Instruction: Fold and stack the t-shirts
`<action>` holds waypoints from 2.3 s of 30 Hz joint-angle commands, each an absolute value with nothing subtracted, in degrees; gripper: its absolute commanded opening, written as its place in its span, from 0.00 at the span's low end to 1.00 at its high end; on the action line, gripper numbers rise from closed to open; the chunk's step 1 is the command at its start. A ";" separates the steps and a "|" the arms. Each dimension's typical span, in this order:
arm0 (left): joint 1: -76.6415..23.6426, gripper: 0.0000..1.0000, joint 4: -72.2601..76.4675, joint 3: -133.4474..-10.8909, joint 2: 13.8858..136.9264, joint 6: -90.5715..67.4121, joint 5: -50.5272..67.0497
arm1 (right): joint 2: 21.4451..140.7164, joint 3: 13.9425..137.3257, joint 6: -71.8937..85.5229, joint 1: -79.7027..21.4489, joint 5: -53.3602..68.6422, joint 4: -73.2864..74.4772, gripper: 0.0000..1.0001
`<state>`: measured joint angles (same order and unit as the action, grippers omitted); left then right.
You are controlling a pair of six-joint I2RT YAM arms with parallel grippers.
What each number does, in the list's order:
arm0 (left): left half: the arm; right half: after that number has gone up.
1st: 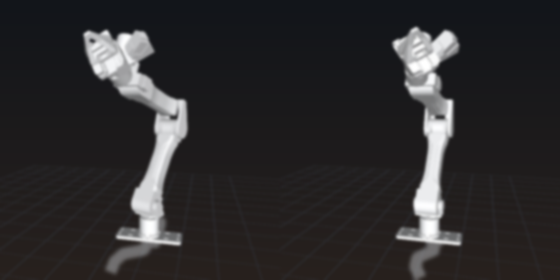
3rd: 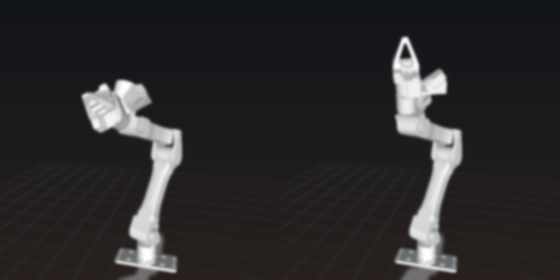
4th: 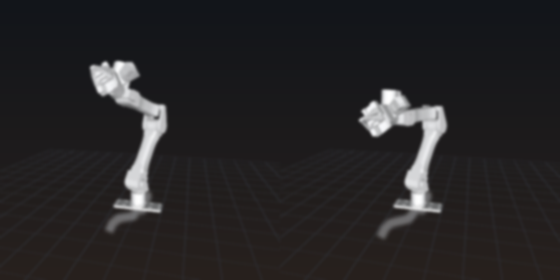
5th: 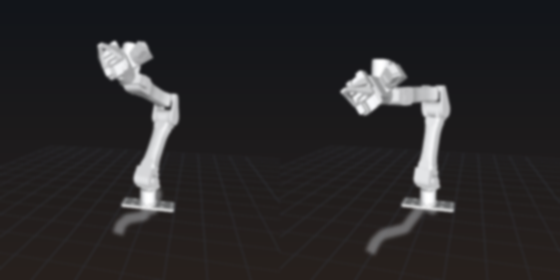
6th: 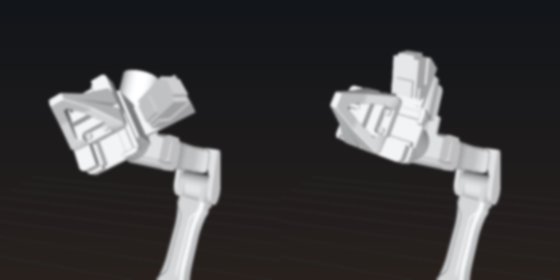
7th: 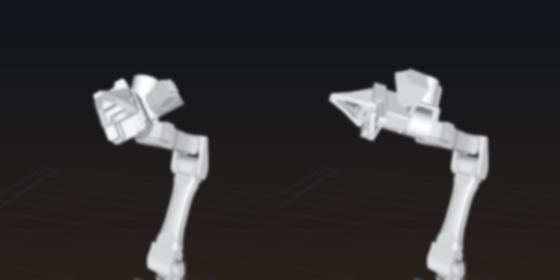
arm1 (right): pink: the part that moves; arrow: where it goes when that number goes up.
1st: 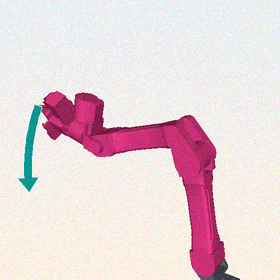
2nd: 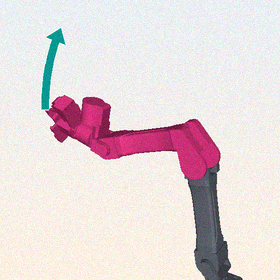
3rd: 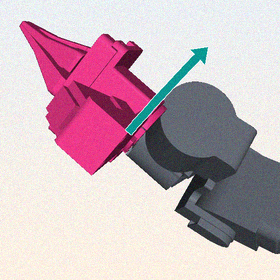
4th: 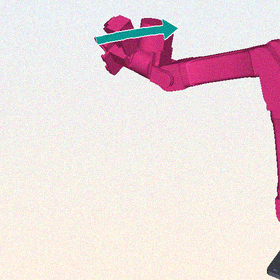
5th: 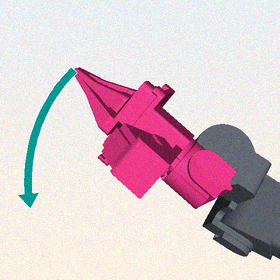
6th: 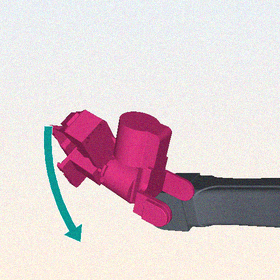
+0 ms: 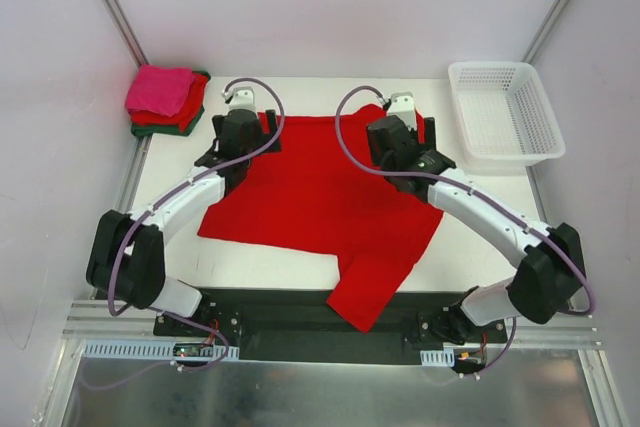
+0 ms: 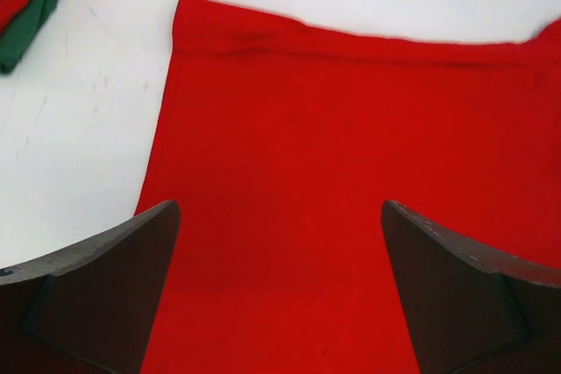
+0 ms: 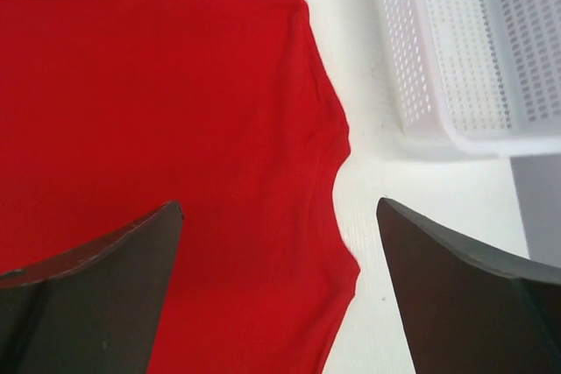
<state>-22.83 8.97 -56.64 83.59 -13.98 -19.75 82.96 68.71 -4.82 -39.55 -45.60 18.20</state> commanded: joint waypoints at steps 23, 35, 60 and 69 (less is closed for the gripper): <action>-23.64 0.99 -5.45 -46.39 81.73 -20.39 -14.59 | 69.68 43.51 23.47 -41.22 -18.02 28.92 0.89; -23.64 0.96 -5.45 -48.34 87.27 -19.42 -16.08 | 79.71 45.00 22.76 -40.96 -18.98 24.70 0.61; -23.64 0.97 -6.15 -46.93 84.46 -18.72 -18.98 | 88.77 46.58 18.55 -33.93 -16.79 24.61 0.19; -23.55 0.99 -6.77 -46.76 84.11 -18.72 -19.95 | 92.28 50.53 14.33 -29.27 -17.23 26.01 0.19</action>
